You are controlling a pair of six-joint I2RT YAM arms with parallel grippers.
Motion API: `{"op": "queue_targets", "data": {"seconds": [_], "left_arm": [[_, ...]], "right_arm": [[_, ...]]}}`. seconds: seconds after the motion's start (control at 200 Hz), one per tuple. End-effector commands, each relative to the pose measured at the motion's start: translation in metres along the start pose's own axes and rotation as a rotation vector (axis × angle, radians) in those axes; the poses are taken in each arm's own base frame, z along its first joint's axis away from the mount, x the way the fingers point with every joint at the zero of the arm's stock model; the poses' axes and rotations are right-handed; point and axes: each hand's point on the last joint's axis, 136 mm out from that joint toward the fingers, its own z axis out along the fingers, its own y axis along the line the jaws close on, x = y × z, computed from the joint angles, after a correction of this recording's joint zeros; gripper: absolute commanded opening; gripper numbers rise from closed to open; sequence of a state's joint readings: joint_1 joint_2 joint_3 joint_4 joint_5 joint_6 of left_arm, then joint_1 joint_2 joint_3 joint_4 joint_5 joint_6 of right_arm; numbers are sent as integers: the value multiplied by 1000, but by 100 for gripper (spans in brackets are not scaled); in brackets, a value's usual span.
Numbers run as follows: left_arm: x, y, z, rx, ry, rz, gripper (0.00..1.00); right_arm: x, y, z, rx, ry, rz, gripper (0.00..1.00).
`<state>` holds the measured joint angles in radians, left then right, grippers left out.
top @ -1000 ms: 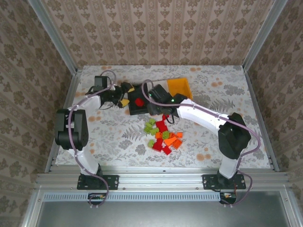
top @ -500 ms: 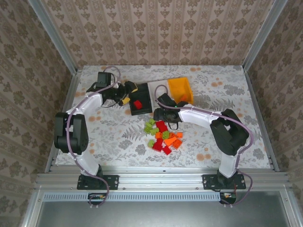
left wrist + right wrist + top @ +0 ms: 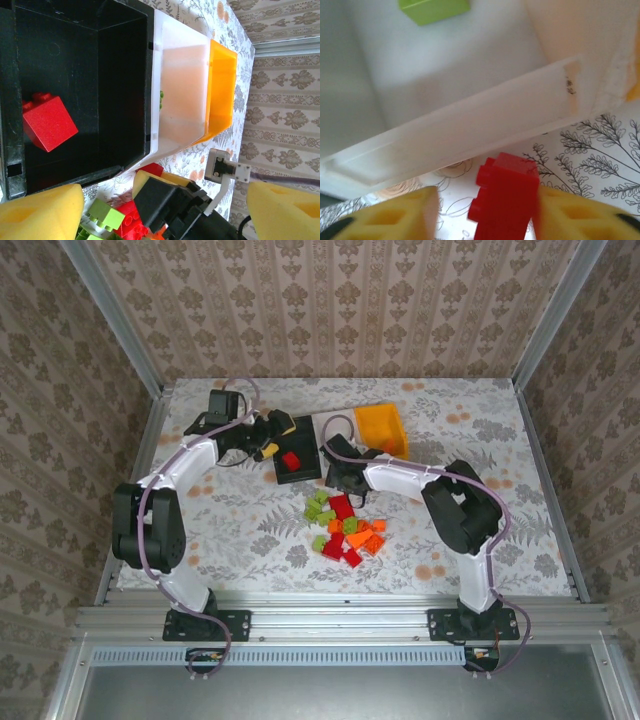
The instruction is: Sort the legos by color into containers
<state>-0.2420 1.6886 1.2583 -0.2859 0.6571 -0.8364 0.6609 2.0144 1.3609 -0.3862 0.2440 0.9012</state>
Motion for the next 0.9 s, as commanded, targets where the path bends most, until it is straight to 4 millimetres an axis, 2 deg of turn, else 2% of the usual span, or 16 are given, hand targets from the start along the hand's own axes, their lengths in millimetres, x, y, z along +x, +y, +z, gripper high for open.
{"op": "queue_targets", "data": {"seconds": [0.0,0.12,0.275,0.37,0.44,0.52,0.605,0.67,0.73,0.755,0.815,0.895], "left_arm": [[-3,-21,-12,37,-19,52,86],[-1,-22,-11,41,-15,51,86],[6,-23,-2,32,3,66,86],[12,-24,3,27,27,77,86],[10,-24,2,26,23,80,87],[1,-23,-5,29,0,71,87],[-29,-9,-28,4,-80,57,87],[-57,20,-55,-77,-178,8,87],[-74,41,-76,-102,-244,-44,87],[-79,48,-82,-110,-265,-61,87],[-86,59,-91,-123,-294,-90,87],[-89,63,-89,-103,-283,-117,87]], "right_arm": [[1,-16,6,84,-22,-1,39],[5,-25,1,94,-51,-19,28],[0,-29,-23,107,-135,-143,24],[-4,-35,-46,117,-188,-200,24],[-10,-30,-72,92,-235,-244,24],[-13,-9,-92,16,-236,-312,26],[-18,33,-95,-63,-166,-417,29],[-26,62,-85,-68,-151,-475,27],[-33,86,-75,-96,-158,-505,27],[-32,88,-68,-78,-133,-525,27],[-35,103,-54,-64,-114,-560,27],[-38,119,-39,-68,-97,-592,27]]}}
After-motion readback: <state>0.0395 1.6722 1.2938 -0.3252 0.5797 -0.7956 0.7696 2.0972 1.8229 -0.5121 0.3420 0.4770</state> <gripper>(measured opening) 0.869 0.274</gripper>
